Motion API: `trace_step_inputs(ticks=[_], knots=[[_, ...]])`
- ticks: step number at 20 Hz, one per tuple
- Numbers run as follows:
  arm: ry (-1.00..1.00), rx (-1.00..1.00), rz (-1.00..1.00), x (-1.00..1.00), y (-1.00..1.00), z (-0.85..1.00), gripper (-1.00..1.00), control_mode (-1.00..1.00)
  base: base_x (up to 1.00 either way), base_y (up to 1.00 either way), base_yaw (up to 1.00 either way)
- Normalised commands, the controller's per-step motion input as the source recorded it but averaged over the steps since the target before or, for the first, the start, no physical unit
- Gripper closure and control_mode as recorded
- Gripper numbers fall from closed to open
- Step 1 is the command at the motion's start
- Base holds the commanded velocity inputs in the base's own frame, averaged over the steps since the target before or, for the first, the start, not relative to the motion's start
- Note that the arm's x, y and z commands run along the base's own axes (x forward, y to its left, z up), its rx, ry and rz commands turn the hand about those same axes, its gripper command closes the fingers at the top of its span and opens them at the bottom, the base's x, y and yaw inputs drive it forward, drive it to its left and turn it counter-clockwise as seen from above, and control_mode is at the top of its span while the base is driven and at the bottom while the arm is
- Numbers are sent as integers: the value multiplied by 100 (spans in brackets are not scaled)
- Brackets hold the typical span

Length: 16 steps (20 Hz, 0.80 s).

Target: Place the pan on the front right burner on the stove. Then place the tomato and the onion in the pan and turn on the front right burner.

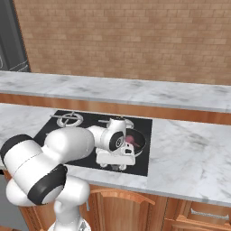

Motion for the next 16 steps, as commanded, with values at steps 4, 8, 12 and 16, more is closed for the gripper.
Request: trace_step_inputs(ticks=[4,8,12,16], knots=[[-11,5,5,0,0,0,100,-100,0,0,0],[-9,5,1,0,0,-2,100,-100,0,0,0],[-6,6,0,0,0,-2,100,-100,0,0,0],[-3,7,0,5,0,-3,100,-100,0,0,0]])
